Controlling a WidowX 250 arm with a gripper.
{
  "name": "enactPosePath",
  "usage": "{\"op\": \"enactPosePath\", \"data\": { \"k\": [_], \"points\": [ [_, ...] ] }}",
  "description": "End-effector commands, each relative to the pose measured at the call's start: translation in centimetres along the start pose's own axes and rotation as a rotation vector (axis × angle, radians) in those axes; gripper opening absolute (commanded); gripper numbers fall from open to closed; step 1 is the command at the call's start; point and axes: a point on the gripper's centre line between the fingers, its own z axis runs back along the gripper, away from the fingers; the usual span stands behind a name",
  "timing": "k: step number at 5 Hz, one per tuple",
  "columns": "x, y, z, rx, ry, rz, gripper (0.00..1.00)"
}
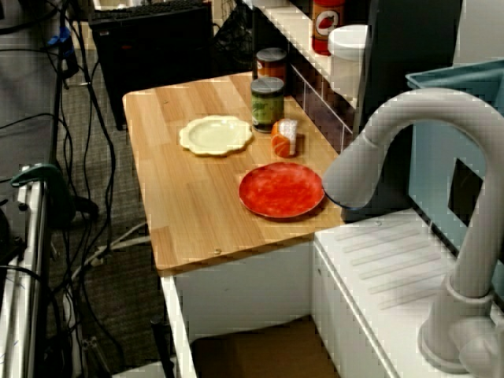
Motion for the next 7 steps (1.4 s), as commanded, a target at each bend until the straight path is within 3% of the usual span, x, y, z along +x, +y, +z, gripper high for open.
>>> {"op": "enactPosePath", "data": {
  "k": [1, 2, 3, 4, 5, 6, 7],
  "points": [
    [0.0, 0.0, 0.0, 0.000, 0.000, 0.000, 1.00],
    [4.2, 2.9, -3.5, 0.090, 0.019, 0.148, 1.00],
    [7.8, 5.3, -5.1, 0.132, -0.018, 0.218, 1.00],
    [10.1, 6.5, -5.5, 0.164, -0.103, 0.283, 1.00],
    [12.7, 6.1, -6.4, 0.221, -0.253, 0.332, 1.00],
    [15.8, 6.0, -7.6, 0.237, -0.361, 0.364, 1.00],
    [18.1, 6.3, -8.0, 0.238, -0.429, 0.428, 1.00]
  ]
}}
